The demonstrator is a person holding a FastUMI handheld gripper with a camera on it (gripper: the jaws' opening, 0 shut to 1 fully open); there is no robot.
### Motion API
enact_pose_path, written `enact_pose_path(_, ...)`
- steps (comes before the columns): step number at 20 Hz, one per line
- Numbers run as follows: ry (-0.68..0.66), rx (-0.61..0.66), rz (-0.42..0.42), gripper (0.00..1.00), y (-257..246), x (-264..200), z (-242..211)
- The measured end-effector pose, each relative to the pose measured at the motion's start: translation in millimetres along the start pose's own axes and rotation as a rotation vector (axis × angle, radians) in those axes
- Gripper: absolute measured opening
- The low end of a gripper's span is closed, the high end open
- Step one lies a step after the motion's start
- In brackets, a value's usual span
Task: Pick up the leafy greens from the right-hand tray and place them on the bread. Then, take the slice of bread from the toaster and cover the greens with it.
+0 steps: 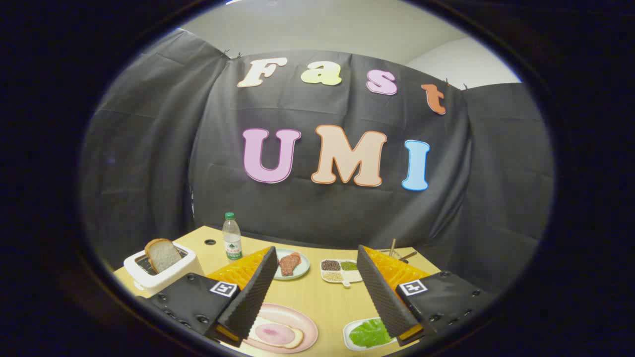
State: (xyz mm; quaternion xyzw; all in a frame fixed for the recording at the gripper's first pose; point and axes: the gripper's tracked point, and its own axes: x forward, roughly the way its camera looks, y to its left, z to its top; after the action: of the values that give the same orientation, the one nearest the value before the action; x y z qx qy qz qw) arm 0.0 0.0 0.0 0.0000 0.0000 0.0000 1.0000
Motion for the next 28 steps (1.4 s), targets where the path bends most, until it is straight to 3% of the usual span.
enact_pose_path(7, -0.001, 0.014, -0.043, 0.99, 18.4, 13.7, 0.1)
enact_pose_path(18, 0.031, 0.037, -0.025, 0.99, 43.4, 15.4, -13.0)
enact_pose_path(23, 0.068, 0.069, -0.035, 0.99, 15.3, 5.7, -27.5)
enact_pose_path(28, 0.095, 0.142, -0.067, 0.99, -57.2, -6.8, -53.4)
